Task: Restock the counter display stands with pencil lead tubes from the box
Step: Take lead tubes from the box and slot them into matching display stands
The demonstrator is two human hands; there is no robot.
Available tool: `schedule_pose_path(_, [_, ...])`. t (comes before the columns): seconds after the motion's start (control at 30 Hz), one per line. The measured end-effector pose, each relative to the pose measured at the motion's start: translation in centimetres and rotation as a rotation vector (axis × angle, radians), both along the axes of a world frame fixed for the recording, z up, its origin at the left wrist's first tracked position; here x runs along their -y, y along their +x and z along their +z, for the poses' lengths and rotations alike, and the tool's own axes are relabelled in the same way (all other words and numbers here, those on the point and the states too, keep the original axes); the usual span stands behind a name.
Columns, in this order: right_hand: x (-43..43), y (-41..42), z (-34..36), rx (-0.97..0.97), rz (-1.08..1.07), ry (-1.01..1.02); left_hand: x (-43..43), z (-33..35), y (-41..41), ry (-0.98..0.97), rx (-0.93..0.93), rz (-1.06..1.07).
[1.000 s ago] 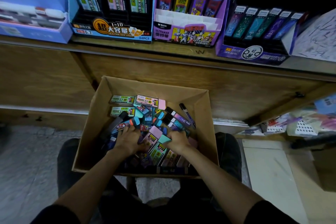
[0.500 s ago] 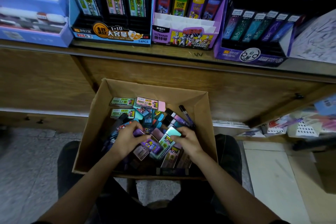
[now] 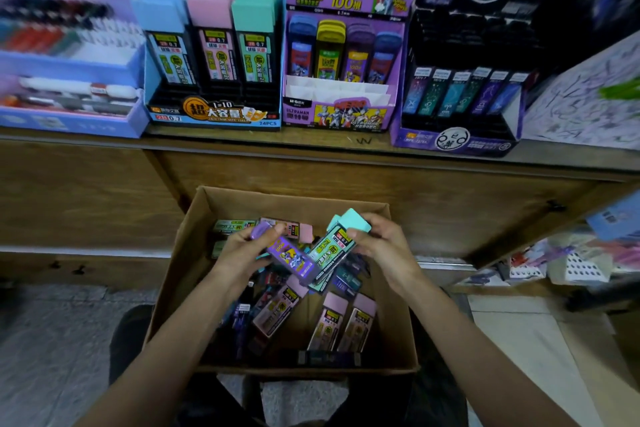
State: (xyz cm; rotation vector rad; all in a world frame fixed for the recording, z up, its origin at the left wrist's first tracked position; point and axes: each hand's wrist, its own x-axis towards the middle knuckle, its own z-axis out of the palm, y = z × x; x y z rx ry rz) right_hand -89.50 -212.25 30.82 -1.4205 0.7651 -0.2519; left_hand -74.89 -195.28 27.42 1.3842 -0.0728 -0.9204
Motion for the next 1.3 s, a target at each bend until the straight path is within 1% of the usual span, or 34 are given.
schedule_pose_path(0.07, [-0.1,0.5,1.4,0.002,0.029,-0.042,1.1,1.7,-0.2,-0.051,0.028,-0.046])
schedule_pose_path(0.17, [-0.6,1.1,3.2,0.074,0.031,-0.057,2.7,4.0,-0.8,-0.139,0.06,-0.082])
schedule_pose_path(0.27, [-0.9,1.6,4.6,0.115,0.02,-0.035,3.7,5.7,-1.6,-0.221,0.067,-0.127])
schedule_pose_path(0.33, [-0.9,1.8,5.2,0.148,-0.009,-0.009,4.1,6.3,-1.9,-0.235,0.113,-0.134])
schedule_pose_path(0.4, [-0.8,1.9,5.8,0.173,-0.041,0.025,4.4,6.7,-2.0,-0.217,0.167,-0.145])
schedule_pose_path(0.53, [-0.8,2.1,6.4,0.191,-0.07,0.034,4.8,7.3,-2.3,-0.081,0.095,-0.213])
schedule_pose_path(0.63, [-0.9,2.2,6.6,0.204,-0.079,-0.013,4.9,8.1,-2.4,-0.046,0.108,-0.267])
schedule_pose_path(0.7, [-0.6,2.3,7.1,0.179,-0.071,-0.13,4.9,8.6,-2.2,-0.045,0.153,-0.267])
schedule_pose_path(0.77, [0.0,2.4,7.8,0.184,-0.079,-0.186,4.9,9.0,-2.1,-0.051,0.209,-0.27])
schedule_pose_path(0.87, [1.6,2.0,9.2,0.219,-0.091,-0.191,5.3,9.9,-1.7,-0.07,0.298,-0.265])
schedule_pose_path(1.0, [3.8,1.1,11.2,0.263,-0.085,-0.169,6.0,11.3,-1.2,-0.137,0.314,-0.246])
schedule_pose_path(1.1, [5.2,1.0,13.0,0.297,-0.112,-0.191,6.2,12.3,-0.7,-0.197,0.293,-0.175])
schedule_pose_path(1.2, [6.2,1.5,15.0,0.32,-0.13,-0.237,5.8,13.4,0.4,-0.244,0.336,-0.131])
schedule_pose_path(1.3, [6.4,3.0,17.1,0.356,-0.1,-0.306,4.4,14.5,1.9,-0.266,0.354,-0.113])
